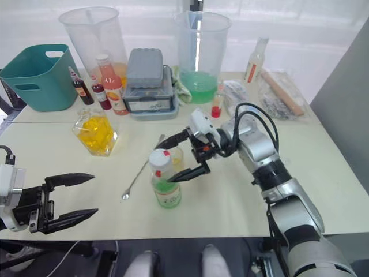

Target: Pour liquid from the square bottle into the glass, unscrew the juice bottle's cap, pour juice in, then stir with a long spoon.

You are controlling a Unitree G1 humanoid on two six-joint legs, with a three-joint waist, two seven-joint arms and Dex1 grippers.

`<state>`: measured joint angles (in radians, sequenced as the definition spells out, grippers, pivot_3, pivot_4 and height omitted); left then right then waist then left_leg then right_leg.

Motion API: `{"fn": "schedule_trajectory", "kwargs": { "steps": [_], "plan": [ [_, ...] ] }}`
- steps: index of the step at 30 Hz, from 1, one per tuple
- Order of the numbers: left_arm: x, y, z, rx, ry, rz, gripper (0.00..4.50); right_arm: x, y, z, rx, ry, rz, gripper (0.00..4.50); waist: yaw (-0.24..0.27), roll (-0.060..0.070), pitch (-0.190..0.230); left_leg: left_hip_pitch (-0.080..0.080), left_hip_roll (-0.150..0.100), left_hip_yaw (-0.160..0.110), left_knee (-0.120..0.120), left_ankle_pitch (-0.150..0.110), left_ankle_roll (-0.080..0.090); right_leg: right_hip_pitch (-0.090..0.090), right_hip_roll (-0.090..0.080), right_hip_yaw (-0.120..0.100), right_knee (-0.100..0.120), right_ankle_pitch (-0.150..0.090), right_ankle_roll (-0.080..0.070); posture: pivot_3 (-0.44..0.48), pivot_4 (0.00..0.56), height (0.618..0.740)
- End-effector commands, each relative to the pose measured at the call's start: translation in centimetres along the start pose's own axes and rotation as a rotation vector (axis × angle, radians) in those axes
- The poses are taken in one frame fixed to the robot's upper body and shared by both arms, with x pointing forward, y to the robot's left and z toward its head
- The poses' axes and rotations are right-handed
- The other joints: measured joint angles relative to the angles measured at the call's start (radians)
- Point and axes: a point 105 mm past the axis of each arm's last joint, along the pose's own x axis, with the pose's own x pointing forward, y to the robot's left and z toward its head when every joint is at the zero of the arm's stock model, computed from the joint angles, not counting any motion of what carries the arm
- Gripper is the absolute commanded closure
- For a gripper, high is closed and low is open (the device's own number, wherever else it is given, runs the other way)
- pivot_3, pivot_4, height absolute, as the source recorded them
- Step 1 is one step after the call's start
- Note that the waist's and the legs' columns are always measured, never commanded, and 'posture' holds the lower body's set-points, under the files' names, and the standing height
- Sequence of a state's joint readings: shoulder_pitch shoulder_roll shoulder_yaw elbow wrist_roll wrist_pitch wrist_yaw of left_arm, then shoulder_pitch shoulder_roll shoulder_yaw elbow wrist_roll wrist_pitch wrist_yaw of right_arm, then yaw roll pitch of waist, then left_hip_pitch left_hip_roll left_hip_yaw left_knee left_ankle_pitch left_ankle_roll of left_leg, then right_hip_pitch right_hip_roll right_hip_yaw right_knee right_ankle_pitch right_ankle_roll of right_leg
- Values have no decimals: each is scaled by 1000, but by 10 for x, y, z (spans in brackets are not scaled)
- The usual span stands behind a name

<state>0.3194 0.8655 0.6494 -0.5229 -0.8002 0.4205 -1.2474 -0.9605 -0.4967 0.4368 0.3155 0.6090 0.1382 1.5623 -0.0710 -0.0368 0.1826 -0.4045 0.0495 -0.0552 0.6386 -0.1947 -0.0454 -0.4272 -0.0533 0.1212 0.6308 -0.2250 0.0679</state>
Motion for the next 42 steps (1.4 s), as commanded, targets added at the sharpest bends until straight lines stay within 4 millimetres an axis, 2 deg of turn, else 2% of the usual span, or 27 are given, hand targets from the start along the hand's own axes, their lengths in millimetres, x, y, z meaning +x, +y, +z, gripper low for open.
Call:
{"fn": "schedule_trajectory", "kwargs": {
  "steps": [1, 5, 9, 10, 13, 15, 22, 25, 31, 36, 42],
  "plan": [
    [0, -5, 8, 42, -3, 16, 0, 10, 6, 15, -43, -55, 118, 50, -1, 0, 0, 0, 0, 0, 0, 0, 0, 0, 0, 0, 0, 0, 0, 0, 150, 739],
    [0, -5, 9, 41, 4, 27, 0, 16, 6, 20, -23, -93, 158, 50, -1, 0, 0, 1, 0, 0, -1, 0, 0, 0, 0, 0, 1, 0, -1, 0, 150, 739],
    [1, -6, 9, 40, 8, 30, 0, 20, 7, 17, -8, -84, 182, 1083, 0, 0, 0, 1, 0, 0, -1, 0, 0, 0, 0, 0, 0, 0, -1, 0, 150, 739],
    [2, -6, 9, 41, 8, 30, 0, 21, 7, 16, -7, -82, 185, 1557, 0, 0, 0, 1, 0, 0, -1, 0, 0, 0, 0, 0, 0, 0, -1, 0, 150, 739],
    [5, -4, 12, 47, 8, 25, 0, 22, 6, 12, -16, -68, 185, 2615, 0, 0, 0, 1, 0, 0, -1, 0, 0, 0, 0, 0, 1, 0, -1, 0, 150, 739],
    [7, -3, 14, 50, 6, 18, 0, 21, 7, 10, -21, -63, 181, 2939, 0, 1, 0, 1, 0, 0, -1, 0, 0, 0, 0, 0, 1, 0, -1, 0, 150, 739],
    [17, 0, 17, 46, -10, -31, 0, 6, 18, 16, -35, -79, 133, 2939, 3, 1, 0, 0, 0, 0, -1, 0, 0, 0, 0, 0, 0, 0, -1, 0, 150, 739],
    [23, 0, 19, 45, -23, -59, 0, 0, 20, 22, -24, -86, 34, 2939, 7, 1, 0, 0, 0, 0, -1, 0, 0, 0, 0, 0, 0, 0, 0, 0, 150, 739],
    [37, 8, 21, 49, -56, -129, 0, -7, 33, 47, -15, -84, -336, 2939, 9, 1, 1, -1, 0, 0, -1, 0, 0, -2, 0, 0, 1, 0, 0, 0, 150, 739],
    [46, 15, 17, 48, -62, -209, 0, -2, 55, 41, 118, -76, -559, 2939, 9, 0, 0, -1, 0, 0, -2, 0, 0, -2, 0, 0, 0, -1, 0, 0, 150, 739],
    [55, 27, 16, 59, -62, -284, 0, -10, 52, 29, 193, -51, -851, 2939, 4, 0, 0, -1, 0, 0, -1, 0, 0, -2, 0, 1, 0, -1, -1, 0, 150, 739]
  ]
}}
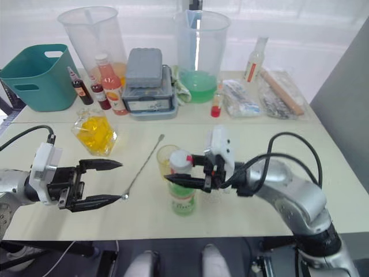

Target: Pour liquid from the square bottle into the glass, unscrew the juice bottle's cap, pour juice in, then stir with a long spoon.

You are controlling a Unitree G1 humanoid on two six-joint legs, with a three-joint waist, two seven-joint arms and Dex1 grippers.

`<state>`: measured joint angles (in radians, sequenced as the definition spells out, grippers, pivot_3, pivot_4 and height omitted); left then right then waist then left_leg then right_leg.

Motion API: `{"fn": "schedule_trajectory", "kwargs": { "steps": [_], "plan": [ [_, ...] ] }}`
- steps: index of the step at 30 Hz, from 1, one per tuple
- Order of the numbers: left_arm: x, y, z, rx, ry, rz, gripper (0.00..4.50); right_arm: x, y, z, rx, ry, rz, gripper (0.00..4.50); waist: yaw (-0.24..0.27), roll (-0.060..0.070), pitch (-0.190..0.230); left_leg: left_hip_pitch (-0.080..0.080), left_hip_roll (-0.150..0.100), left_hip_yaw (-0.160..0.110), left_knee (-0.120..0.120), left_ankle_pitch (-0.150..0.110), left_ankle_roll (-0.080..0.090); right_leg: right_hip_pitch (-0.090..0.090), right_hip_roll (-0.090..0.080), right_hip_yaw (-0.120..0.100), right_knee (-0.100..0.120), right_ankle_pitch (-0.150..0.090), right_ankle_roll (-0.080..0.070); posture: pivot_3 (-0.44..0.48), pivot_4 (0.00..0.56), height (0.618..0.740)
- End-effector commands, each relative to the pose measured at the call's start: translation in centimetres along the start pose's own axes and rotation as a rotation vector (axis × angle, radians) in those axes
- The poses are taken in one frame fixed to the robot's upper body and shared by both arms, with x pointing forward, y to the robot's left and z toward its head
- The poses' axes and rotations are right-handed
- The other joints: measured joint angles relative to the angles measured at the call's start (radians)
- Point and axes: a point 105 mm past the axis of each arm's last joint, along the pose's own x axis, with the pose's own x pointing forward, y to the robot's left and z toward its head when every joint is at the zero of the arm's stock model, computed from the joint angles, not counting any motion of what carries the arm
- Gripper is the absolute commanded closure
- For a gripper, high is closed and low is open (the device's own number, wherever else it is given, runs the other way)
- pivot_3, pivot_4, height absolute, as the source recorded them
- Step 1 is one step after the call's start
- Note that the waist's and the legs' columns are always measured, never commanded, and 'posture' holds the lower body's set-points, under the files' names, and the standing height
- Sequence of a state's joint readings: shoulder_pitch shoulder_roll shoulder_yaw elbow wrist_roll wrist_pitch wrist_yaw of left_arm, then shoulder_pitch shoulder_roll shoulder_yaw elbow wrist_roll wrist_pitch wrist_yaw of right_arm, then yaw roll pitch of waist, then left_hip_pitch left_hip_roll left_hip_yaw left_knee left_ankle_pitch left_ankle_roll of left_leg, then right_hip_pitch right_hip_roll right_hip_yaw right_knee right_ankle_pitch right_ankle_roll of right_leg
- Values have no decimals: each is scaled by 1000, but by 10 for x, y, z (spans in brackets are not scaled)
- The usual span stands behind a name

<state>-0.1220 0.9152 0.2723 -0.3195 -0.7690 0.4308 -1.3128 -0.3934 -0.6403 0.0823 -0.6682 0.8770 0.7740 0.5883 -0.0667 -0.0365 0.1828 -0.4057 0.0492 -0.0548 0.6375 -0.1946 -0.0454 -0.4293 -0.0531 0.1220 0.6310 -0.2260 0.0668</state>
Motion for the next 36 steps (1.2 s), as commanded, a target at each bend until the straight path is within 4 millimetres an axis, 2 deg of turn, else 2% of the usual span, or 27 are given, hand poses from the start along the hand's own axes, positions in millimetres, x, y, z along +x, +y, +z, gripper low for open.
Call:
{"fn": "schedule_trajectory", "kwargs": {
  "steps": [1, 8, 14, 16, 22, 26, 31, 36],
  "plan": [
    [3, 3, 3, 27, 5, -53, 0, -5, -7, 13, -39, -47, -155, 2939, 0, 0, 0, 0, 0, 0, 0, 0, 0, 0, 0, 0, 0, 0, 0, 0, 150, 739],
    [6, 7, 4, 29, 6, -91, 0, 3, 2, 11, 27, -99, -229, 2939, -3, 0, 0, -1, 0, -1, 0, 0, 0, 0, 0, 0, 0, 0, 1, 0, 150, 739],
    [6, 8, 4, 25, 13, -93, 0, 5, 12, 0, 124, -80, -182, 2939, -2, -1, 0, -1, 0, -1, -1, 0, 0, 0, 0, 0, 0, 0, 1, 0, 150, 739],
    [5, 8, 3, 14, 23, -97, 0, 5, 13, -3, 125, -67, -178, 1920, -2, -1, 0, 0, 0, -1, -1, 0, 0, 1, 0, 0, 0, 0, 1, 0, 150, 739],
    [5, 7, 5, 20, 25, -89, 0, 4, 16, -2, 104, -65, -122, 23, -2, -1, 0, 0, 0, -1, -1, 0, 0, 1, 0, 0, 0, 0, 1, 0, 150, 739],
    [4, 6, 4, 30, 25, -71, 0, -9, 16, -8, 1, 6, -29, 23, 1, -1, 0, 0, 0, -1, 0, 0, 0, 1, 0, 0, -1, 0, 1, 0, 150, 739],
    [2, 3, 4, 34, 19, -51, 0, -27, 1, -18, -100, 74, 111, 23, 1, -1, 0, 1, 0, -1, 0, 0, 0, 2, 0, 0, -2, 0, 1, 0, 150, 739],
    [-1, 1, 4, 35, 20, -20, 0, -27, -20, -7, -191, 46, 287, 23, -7, -1, 0, 2, 0, 0, 0, 0, 0, 3, 0, 0, -1, 0, 1, 0, 150, 739]
  ]
}}
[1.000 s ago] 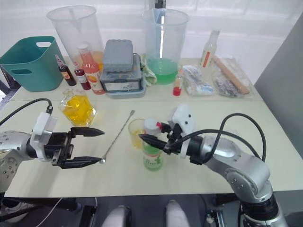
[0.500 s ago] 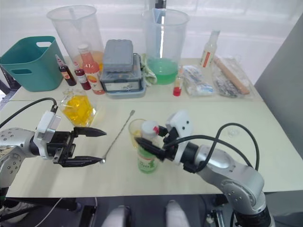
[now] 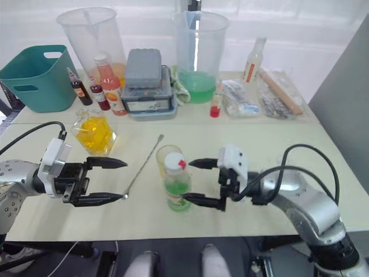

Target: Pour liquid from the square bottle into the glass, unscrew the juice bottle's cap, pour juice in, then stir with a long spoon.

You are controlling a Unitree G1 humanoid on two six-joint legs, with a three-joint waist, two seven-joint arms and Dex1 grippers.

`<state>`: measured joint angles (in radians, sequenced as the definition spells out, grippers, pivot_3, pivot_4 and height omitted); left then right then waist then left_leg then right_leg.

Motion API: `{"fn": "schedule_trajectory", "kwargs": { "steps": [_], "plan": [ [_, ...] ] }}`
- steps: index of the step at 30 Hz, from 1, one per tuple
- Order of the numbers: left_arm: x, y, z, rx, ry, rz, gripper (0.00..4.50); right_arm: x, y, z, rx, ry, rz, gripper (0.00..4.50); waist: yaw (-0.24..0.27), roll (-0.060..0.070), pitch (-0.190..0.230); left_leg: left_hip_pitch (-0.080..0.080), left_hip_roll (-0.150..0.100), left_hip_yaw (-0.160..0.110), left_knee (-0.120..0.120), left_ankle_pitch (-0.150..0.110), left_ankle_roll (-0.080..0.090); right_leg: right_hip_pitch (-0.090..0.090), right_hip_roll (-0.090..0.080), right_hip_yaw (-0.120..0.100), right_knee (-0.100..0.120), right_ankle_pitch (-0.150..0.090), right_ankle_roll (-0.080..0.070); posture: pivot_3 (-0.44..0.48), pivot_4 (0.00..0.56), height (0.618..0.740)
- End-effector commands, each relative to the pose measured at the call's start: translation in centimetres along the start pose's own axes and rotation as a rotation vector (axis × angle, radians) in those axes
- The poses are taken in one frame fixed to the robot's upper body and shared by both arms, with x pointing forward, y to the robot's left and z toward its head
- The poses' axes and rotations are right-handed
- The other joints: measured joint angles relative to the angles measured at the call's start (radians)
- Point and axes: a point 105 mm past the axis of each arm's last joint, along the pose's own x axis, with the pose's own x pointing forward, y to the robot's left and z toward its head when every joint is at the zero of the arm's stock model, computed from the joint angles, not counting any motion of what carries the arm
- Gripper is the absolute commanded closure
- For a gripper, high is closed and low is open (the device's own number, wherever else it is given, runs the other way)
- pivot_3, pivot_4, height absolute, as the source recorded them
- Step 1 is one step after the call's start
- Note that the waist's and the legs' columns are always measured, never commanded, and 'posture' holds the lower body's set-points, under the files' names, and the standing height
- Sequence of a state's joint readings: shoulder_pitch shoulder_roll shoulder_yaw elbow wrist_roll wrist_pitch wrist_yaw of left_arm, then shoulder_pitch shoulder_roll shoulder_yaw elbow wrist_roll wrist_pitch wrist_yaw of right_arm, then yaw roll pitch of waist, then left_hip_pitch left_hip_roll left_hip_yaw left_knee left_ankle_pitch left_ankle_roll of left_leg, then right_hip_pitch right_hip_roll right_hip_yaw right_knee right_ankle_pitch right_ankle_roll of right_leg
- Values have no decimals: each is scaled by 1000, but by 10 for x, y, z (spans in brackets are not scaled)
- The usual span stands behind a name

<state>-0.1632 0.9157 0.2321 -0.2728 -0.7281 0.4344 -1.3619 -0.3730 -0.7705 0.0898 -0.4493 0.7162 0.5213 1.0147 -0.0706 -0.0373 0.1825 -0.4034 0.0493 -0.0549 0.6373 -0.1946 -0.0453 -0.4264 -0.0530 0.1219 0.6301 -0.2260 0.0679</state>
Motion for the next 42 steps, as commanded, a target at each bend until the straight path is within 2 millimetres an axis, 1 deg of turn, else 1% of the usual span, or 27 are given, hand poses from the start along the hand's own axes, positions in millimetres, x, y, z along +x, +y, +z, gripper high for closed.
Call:
{"fn": "schedule_trajectory", "kwargs": {
  "steps": [1, 4, 7, 11, 13, 16, 20, 21, 26, 27, 29, 31, 34, 35, 38, 42],
  "plan": [
    [-2, -5, 10, 51, -10, 19, 0, 1, -7, 14, -115, -28, 148, 23, -1, 0, 0, 0, 0, 0, 0, 0, 0, 0, 0, 0, 0, 0, 0, 0, 150, 739],
    [-2, -9, 11, 47, -10, 29, 0, 5, -10, 16, -143, -26, 218, 23, 3, 0, 0, -1, 0, -1, -1, 0, 0, 0, 0, 0, 0, 0, 0, 0, 150, 739],
    [-3, -13, 12, 46, -7, 57, 0, 17, -6, 22, -144, -46, 310, 23, 5, 0, 0, -2, 0, -1, -1, 0, 1, -1, 0, -1, 0, 0, 0, 0, 150, 739],
    [-2, -18, 13, 41, -9, 70, 0, 25, -3, 25, -133, -57, 351, 23, 5, 0, 0, -1, 0, -1, -1, 0, 1, 0, 0, -1, 0, 0, 0, 0, 150, 739],
    [-1, -18, 13, 38, -12, 75, 0, 28, -3, 25, -127, -60, 344, 534, 7, 0, 0, -1, 0, -1, -1, 0, 1, 0, 0, -1, 0, 0, 0, 0, 150, 739],
    [0, -20, 12, 27, -15, 65, 0, 31, -4, 24, -113, -62, 326, 1513, 6, 0, 0, -1, 0, -1, 0, 0, 1, -1, 0, -1, 0, 0, 0, 0, 150, 739],
    [3, -24, 10, 10, -16, 27, 0, 35, -4, 17, -123, -43, 312, 2869, 5, 0, 0, -1, 0, -1, 0, 0, 1, -1, 0, -1, 1, 0, 0, 0, 150, 739],
    [3, -23, 10, 12, -17, 27, 0, 35, -4, 16, -125, -43, 306, 3005, 5, 0, 0, -1, 0, -1, 0, 0, 1, -1, 0, -1, 1, 0, 0, 0, 150, 739],
    [4, -18, 12, 21, -23, 17, 0, 36, -2, 22, -127, -80, 249, 3006, 4, 0, 0, 0, 0, -1, 0, 0, 1, 0, 0, -1, 1, 0, 0, 0, 150, 739],
    [5, -18, 11, 20, -24, 9, 0, 36, -1, 25, -129, -91, 230, 3006, 4, 0, 0, 0, 0, -1, 0, 0, 1, 0, 0, -1, 1, 0, 0, 0, 150, 739],
    [5, -18, 11, 16, -24, -5, 0, 37, -1, 38, -97, -145, 167, 3006, 1, 0, 0, 0, 0, -1, -1, 0, 1, 0, 0, -1, 1, 0, 0, 0, 150, 739],
    [6, -16, 11, 15, -25, -10, 0, 37, 1, 44, -86, -160, 132, 3006, 0, 0, 0, -1, 0, -1, -1, 0, 1, -2, 1, 0, 3, 0, 0, 0, 150, 739],
    [7, -13, 9, 14, -23, -27, 0, 39, 5, 43, -89, -134, 72, 3006, 2, 0, 0, -1, 0, -1, -1, 0, 1, -2, 1, 0, 3, 0, 0, 0, 150, 739],
    [9, -13, 8, 11, -24, -36, 0, 42, 6, 45, -68, -149, 52, 3006, 3, 0, 0, -1, 0, -1, -1, 0, 1, -2, 1, 0, 2, 0, 0, 0, 150, 739],
    [11, -12, 7, 9, -27, -49, 0, 45, 11, 45, -48, -162, 36, 3006, 4, 0, 0, -2, 0, -1, -1, 0, 1, -1, 0, 0, 1, 0, 0, 0, 150, 739],
    [11, -10, 6, 10, -22, -58, 0, 51, 16, 41, -32, -155, 16, 3006, 4, 0, 0, -2, 0, -1, -1, 0, 1, -2, 1, 0, 1, 0, 0, 0, 150, 739]
  ]
}}
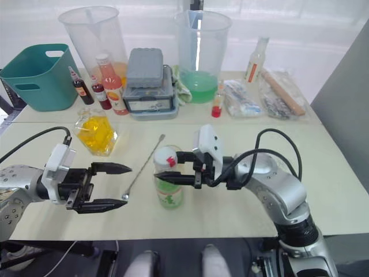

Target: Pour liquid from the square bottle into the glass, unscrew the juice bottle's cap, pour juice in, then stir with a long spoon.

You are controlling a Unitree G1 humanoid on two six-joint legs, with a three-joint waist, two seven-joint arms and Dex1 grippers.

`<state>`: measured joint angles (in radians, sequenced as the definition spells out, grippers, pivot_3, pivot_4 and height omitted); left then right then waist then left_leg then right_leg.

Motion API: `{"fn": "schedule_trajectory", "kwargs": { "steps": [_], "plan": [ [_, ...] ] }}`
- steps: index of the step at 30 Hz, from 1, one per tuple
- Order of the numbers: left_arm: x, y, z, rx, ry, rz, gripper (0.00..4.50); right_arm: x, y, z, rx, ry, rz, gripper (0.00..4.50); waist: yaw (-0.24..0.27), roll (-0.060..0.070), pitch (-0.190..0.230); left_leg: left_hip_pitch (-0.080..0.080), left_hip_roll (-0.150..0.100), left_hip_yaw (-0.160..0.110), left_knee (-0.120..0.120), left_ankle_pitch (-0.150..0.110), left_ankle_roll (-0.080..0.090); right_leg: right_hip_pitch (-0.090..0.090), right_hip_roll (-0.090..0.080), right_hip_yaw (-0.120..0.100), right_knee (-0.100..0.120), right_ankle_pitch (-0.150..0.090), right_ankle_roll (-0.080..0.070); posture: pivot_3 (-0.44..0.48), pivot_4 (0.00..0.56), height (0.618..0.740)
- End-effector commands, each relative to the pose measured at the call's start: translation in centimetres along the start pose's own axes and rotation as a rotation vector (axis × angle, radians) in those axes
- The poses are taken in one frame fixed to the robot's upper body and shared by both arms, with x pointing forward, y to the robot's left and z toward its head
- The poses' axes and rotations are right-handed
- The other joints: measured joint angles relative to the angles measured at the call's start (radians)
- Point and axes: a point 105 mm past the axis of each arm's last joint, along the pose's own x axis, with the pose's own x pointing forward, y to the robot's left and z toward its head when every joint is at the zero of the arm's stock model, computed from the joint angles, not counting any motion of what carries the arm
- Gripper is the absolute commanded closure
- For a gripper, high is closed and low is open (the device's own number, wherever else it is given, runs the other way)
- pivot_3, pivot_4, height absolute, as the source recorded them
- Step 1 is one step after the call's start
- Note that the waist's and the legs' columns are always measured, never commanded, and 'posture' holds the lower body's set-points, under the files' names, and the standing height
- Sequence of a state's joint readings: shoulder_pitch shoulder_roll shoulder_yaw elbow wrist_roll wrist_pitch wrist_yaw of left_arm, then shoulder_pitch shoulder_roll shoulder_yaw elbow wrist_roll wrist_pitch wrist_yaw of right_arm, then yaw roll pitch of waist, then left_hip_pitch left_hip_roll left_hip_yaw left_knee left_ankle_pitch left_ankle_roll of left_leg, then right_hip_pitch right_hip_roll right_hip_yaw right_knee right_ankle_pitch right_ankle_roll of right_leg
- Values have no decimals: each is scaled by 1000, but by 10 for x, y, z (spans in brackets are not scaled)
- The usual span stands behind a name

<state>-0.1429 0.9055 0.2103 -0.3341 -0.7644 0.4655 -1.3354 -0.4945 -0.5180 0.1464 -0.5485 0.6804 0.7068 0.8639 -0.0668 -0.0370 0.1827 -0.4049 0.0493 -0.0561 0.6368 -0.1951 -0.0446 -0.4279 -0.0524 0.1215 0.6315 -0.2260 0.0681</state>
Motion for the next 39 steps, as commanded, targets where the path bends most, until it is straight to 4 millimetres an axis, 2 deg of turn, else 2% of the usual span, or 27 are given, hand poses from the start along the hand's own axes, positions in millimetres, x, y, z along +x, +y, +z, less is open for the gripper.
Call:
{"fn": "schedule_trajectory", "kwargs": {
  "steps": [1, 9, 11, 16, 17, 20, 25, 31, 39],
  "plan": [
    [-1, 0, 6, 36, 0, -17, 0, 5, 9, 7, -30, -28, 2, 3006, -1, 0, 0, 0, 0, 0, 0, 0, 0, 0, 0, 0, 0, 0, 0, 0, 150, 739],
    [-1, 5, 3, 50, 21, 15, 0, 9, 12, -6, 11, 3, 19, 3006, -1, 0, 0, 0, 0, 0, 0, 0, 0, 0, 0, 0, 0, 0, 0, 0, 150, 739],
    [0, 8, 4, 43, 14, 27, 0, 8, 12, -4, 12, -1, 35, 1979, -1, 0, 0, 0, 0, 0, 0, 0, 0, 0, 0, 0, 0, 0, 0, 0, 150, 739],
    [-2, 9, -3, -34, 93, 18, 0, -4, 9, -1, -21, 23, 55, 250, -1, 0, 0, 0, 0, 0, 0, 0, 0, 0, 0, 0, 0, 0, 0, 0, 150, 739],
    [-3, 10, -2, -36, 88, 26, 0, -9, 8, -2, -31, 40, 58, 22, 0, 0, 0, 0, 0, 0, 0, 0, 0, 0, 0, 0, 0, 0, 0, 0, 150, 739],
    [-4, 8, 6, -7, 66, 12, 0, -24, 6, 0, -34, 55, 45, 22, 1, 0, 0, 0, 0, 0, 0, 0, 0, 0, 0, 0, 0, 0, 0, 0, 150, 739],
    [-6, 9, 17, 31, 20, 5, 0, -53, 17, -2, -22, 120, 61, 22, 5, 0, 0, 0, 0, 0, 0, 0, 0, 0, 0, 0, -1, 0, 0, 0, 150, 739],
    [6, 7, 33, 86, -87, -34, 0, -84, 24, 12, 18, 171, 27, 22, 11, 0, 0, 1, 0, 0, 1, 0, 0, 2, 0, 0, -1, 0, 0, 0, 150, 739],
    [43, 4, 28, 84, -141, -78, 0, -89, 28, 22, 14, 194, -8, 22, 21, -1, 0, 0, 0, 0, 2, 0, 0, 3, 0, 0, -1, 0, 1, 0, 150, 739]
  ]
}}
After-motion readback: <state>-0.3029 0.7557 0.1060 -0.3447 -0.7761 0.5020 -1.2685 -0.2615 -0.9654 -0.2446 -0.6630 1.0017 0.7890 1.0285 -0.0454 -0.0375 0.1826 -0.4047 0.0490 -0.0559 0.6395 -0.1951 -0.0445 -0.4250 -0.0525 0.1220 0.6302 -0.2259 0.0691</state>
